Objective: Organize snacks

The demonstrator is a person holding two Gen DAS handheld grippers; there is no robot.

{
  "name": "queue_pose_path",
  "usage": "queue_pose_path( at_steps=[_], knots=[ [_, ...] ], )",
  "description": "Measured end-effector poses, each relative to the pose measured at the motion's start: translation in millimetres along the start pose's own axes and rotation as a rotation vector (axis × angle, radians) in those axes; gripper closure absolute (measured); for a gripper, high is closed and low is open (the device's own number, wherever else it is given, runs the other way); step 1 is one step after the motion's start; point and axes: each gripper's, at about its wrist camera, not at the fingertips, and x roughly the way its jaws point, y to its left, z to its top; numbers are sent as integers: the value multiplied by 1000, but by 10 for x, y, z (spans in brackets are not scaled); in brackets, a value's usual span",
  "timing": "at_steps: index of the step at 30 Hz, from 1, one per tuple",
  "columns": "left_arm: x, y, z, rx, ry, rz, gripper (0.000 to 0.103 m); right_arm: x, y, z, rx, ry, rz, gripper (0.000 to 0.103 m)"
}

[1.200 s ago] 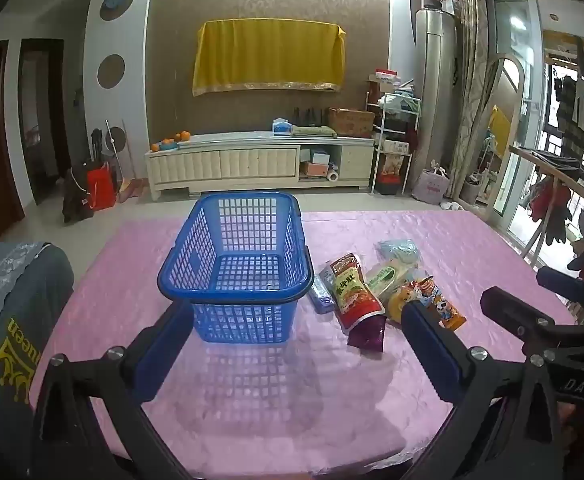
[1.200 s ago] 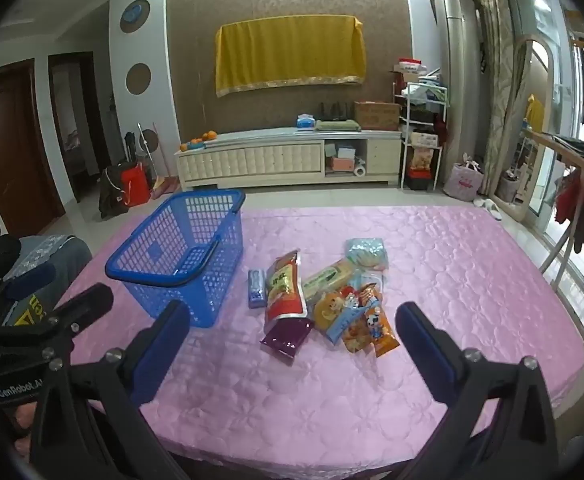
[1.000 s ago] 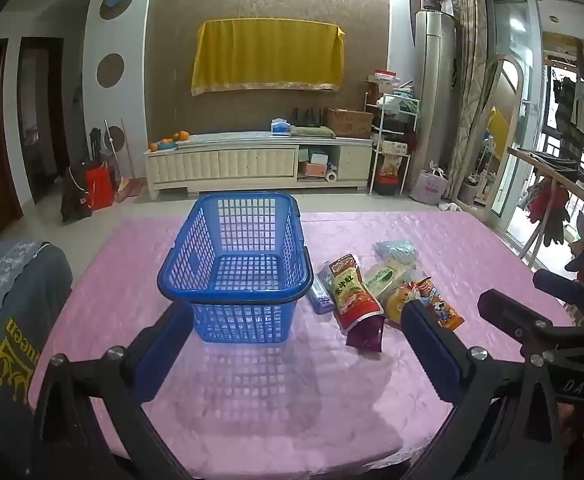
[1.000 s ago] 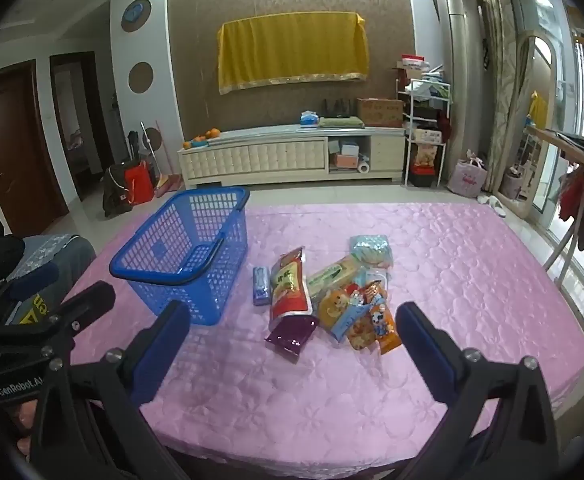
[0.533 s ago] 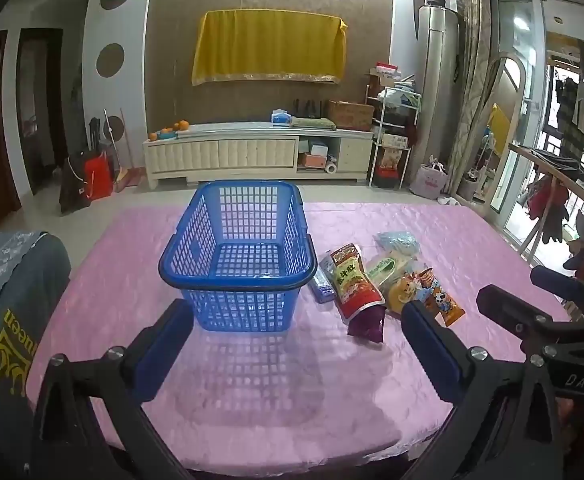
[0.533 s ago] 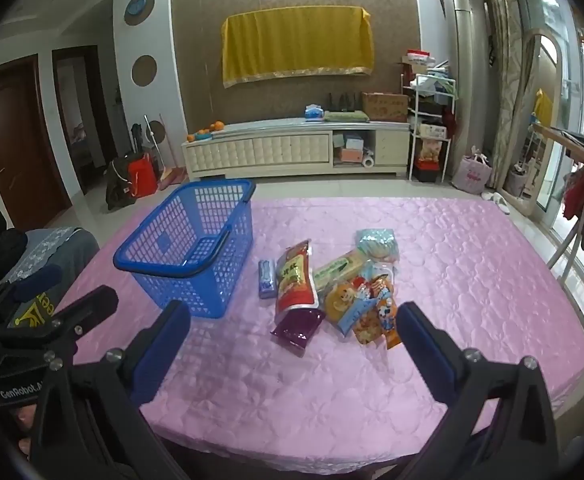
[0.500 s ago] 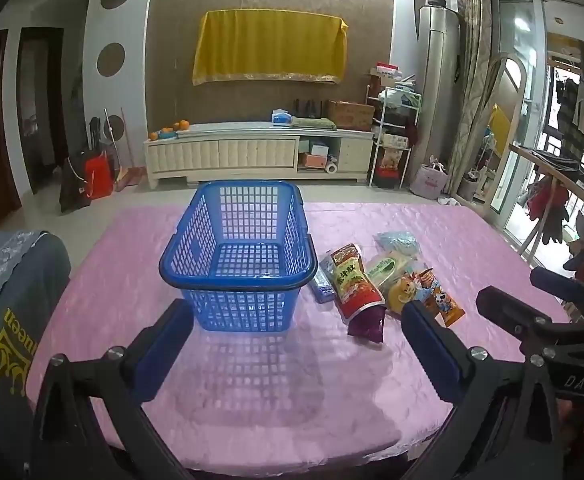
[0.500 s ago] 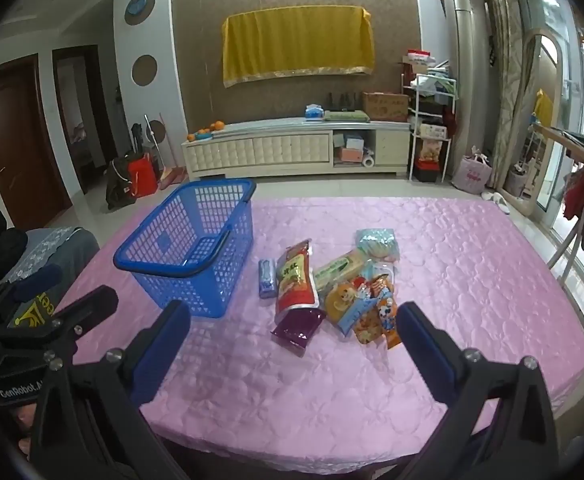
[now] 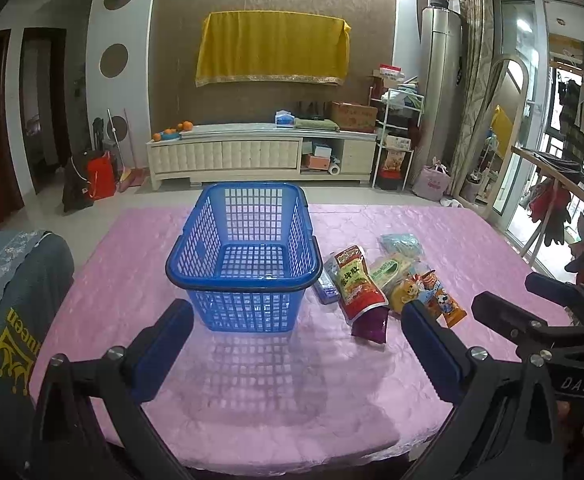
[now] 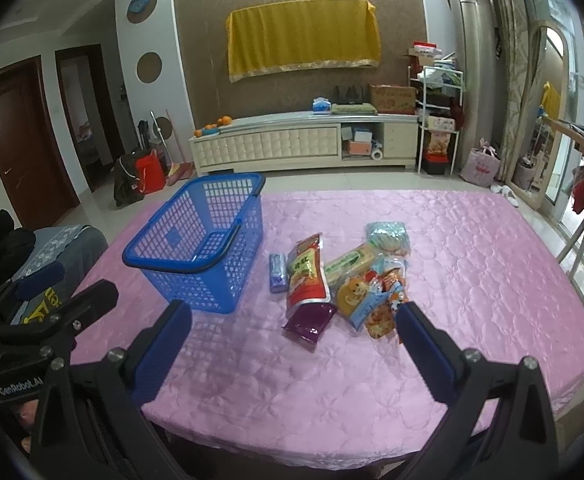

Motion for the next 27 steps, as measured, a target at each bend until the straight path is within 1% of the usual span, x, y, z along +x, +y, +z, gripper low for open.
queue_pose_path(
  at_steps=[5, 27],
  knots=[
    [19, 0, -25, -3, 8, -4, 0, -4, -18, 5, 17, 7, 14, 0],
    [47, -31, -70, -4, 27, -10, 0, 19, -29, -31, 13, 17, -4, 0]
  ],
)
